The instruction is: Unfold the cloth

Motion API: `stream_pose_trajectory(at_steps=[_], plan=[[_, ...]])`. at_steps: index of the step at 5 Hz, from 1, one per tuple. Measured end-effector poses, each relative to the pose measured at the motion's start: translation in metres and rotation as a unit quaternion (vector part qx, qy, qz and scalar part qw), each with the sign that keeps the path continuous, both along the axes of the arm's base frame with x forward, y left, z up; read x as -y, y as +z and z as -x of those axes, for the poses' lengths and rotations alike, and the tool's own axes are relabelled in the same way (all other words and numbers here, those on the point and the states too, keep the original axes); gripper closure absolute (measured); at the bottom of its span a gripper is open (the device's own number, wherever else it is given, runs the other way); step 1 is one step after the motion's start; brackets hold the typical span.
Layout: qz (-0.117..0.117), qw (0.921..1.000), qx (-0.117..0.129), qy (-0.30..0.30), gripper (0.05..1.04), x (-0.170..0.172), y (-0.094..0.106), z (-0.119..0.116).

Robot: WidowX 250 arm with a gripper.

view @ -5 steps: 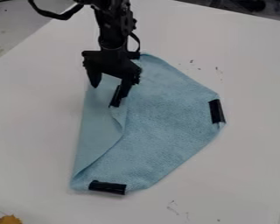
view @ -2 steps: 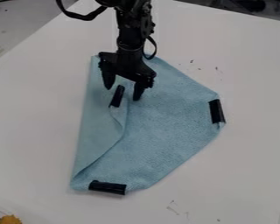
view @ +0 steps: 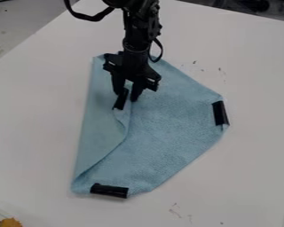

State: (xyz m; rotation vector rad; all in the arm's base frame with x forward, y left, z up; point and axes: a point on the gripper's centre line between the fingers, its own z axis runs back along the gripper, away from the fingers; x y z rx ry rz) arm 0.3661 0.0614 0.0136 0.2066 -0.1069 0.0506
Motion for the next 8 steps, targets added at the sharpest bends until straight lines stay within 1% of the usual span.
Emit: stream_pose_trajectory(at_steps=[1, 2, 3, 4, 5, 6, 7, 8], plan=[[-0.002, 1.0000, 0.002, 0.003, 0.860, -0.001, 0.001, -0.001], [-0.006, 0.9999, 0.010, 0.001, 0.996, 0.002, 0.002, -0.001], [-0.014, 0.9994, 0.032, 0.005, 1.025, 0.000, 0.015, 0.006], [-0.032, 0.9982, 0.046, 0.019, 1.026, -0.014, 0.032, 0.018], [-0.043, 0.9966, 0.054, 0.045, 1.026, -0.038, 0.041, 0.035], [-0.040, 0.9956, 0.054, 0.065, 1.026, -0.064, 0.030, 0.054], [-0.042, 0.9939, 0.068, 0.077, 1.026, -0.090, 0.025, 0.063], [-0.043, 0.9934, 0.071, 0.079, 1.026, -0.109, 0.018, 0.068]])
